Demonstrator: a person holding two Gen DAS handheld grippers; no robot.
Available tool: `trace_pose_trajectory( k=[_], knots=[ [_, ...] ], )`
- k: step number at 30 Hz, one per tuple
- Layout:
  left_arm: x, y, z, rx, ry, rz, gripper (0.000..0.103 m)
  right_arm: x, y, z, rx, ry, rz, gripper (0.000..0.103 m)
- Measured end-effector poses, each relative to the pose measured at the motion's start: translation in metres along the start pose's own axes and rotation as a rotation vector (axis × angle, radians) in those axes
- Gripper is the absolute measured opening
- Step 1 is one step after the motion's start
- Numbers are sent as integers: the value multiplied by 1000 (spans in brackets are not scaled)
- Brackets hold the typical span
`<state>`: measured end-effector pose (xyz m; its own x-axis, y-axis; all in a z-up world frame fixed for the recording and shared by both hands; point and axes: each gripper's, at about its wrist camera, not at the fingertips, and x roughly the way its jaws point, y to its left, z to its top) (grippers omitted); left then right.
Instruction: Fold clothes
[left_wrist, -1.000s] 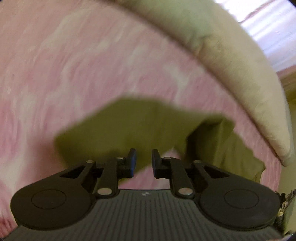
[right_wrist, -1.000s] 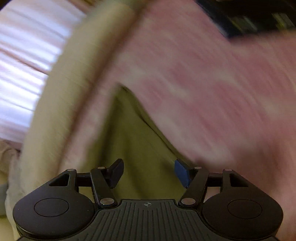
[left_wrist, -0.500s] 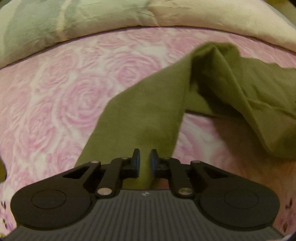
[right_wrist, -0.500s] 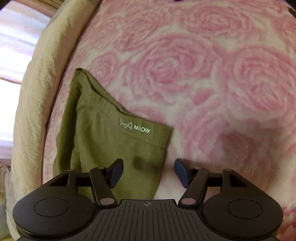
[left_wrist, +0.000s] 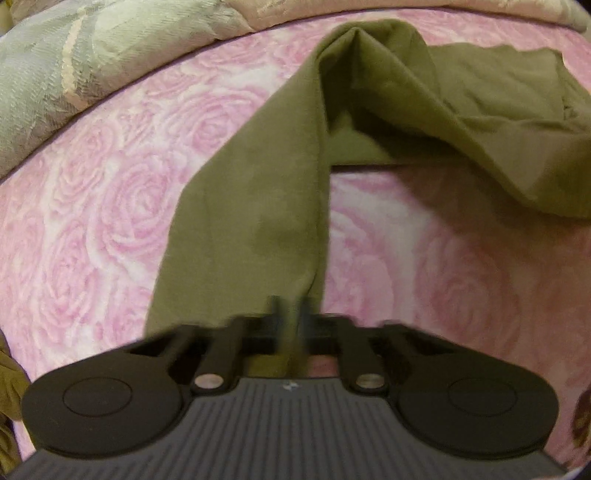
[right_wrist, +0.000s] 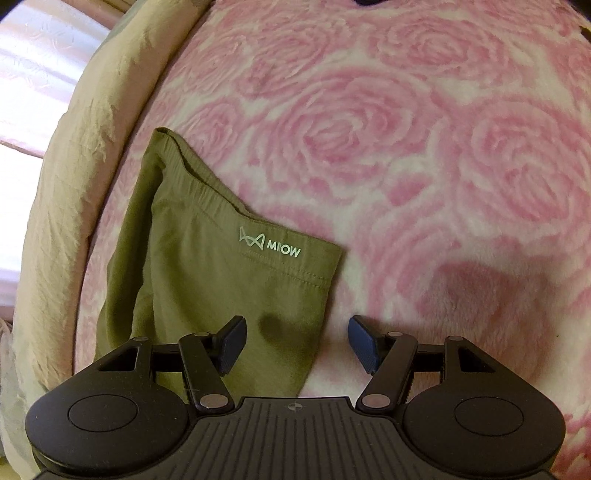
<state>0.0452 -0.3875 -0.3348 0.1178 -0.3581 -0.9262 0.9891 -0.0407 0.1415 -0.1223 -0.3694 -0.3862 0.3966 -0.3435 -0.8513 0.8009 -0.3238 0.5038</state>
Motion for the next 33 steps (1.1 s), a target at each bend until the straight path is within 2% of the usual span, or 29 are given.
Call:
trace_pose_trajectory(
  k=[3,4,6,10,12,14,15,16,20,22,24,27,28,30,33],
  knots=[
    [-15,32,12,-62,-60,5,2,2,1,0,-8,-1,-1,65],
    [-22,49,21,-69,-98,36,2,2,1,0,-9,0,-2,65],
    [-33,86,37,-79,-175,117,2,2,1,1,-9,3,-4,65],
    [-50,176,89,-286,-337,288,3,-2,0,-1,-3,5,-5,65],
    [-54,198,105,-395,-326,403,5,-2,-1,-1,2,4,3,65],
    [-58,207,101,-487,-304,349,28,-4,-3,-1,27,-1,20,65],
    [-58,206,91,-532,-285,285,31,-4,-5,-1,39,-2,30,65],
    [-58,204,79,-576,-264,216,31,-5,-8,0,57,-4,43,65],
    [-35,179,-8,-827,-87,-168,32,-9,-19,0,120,-13,79,65],
    [-19,164,-58,-1023,-14,-323,33,-10,-21,-1,126,-12,82,65],
    [-1,148,-113,-1267,29,-444,38,-11,-21,-2,118,-7,82,65],
    [11,128,-161,-1573,54,-437,38,-12,-20,-3,106,-1,80,65],
    [14,125,-170,-1641,51,-424,38,-11,-20,-3,104,0,79,65],
    [16,124,-181,-1726,11,-398,39,-10,-19,-3,98,0,77,65],
    [16,131,-186,-1795,-37,-333,39,-8,-18,-5,84,-2,73,65]
  ],
)
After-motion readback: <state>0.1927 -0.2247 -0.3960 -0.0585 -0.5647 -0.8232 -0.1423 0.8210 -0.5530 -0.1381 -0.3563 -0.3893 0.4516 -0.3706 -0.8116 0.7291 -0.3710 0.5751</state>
